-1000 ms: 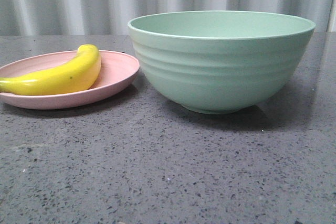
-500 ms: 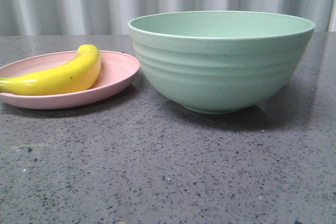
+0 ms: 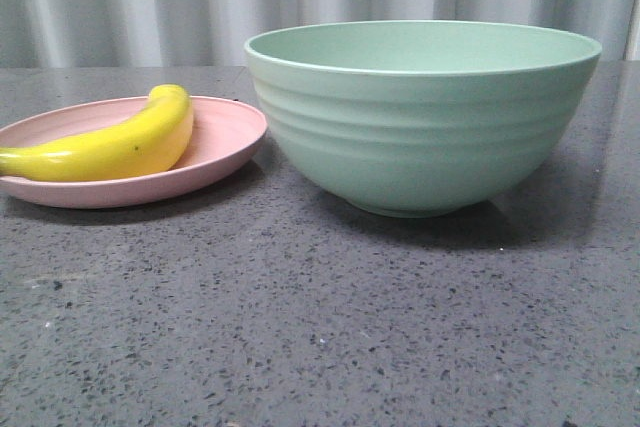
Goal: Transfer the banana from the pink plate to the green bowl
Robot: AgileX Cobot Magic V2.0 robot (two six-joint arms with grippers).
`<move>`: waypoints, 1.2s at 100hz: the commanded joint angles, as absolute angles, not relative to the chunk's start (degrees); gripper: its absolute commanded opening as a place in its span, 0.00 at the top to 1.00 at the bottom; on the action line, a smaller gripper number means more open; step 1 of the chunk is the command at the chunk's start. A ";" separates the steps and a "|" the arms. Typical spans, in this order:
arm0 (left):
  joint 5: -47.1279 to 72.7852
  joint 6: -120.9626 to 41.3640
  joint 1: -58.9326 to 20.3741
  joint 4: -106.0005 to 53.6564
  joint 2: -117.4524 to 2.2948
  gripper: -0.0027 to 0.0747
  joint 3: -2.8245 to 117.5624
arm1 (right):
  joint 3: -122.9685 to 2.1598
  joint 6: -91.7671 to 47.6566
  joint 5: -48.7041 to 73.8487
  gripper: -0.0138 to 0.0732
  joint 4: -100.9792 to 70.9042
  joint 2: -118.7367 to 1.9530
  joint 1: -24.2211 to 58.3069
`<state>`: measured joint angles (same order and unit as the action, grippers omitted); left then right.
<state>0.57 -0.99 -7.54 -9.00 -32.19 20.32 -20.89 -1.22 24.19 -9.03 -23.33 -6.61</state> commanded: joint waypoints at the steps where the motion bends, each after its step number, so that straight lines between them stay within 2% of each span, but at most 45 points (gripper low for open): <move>1: -0.79 -0.66 -11.69 -8.81 -37.40 0.37 25.17 | -22.99 -1.29 20.55 0.91 -9.37 -24.14 -7.07; 25: 1.85 -0.66 -23.81 -8.81 -53.39 0.37 33.09 | -22.99 -1.29 21.39 0.91 -8.89 -24.14 -7.07; 42: 6.70 -0.66 -29.24 -8.81 -63.88 0.37 39.74 | -22.99 -1.29 21.70 0.91 -8.89 -24.27 -7.07; 66: 11.69 -0.66 -31.14 -8.81 -75.94 0.37 46.90 | -22.99 -1.29 21.82 0.91 -8.89 -24.27 -7.07; 92: 12.77 -0.77 -31.14 -8.81 -80.41 0.37 49.22 | -22.99 -1.29 21.82 0.91 -8.89 -24.27 -7.07; 101: 12.89 -0.77 -31.14 -8.81 -80.53 0.44 49.22 | -22.99 -1.29 21.93 0.91 -8.75 -24.27 -7.07; 120: 12.89 -0.77 -31.14 -8.81 -80.53 0.69 49.22 | -22.99 -1.29 22.68 0.91 -8.88 -24.27 -7.07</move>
<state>15.60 -0.99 -30.65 -8.78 -82.00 47.30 -20.89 -1.22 26.02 -9.03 -23.33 -6.61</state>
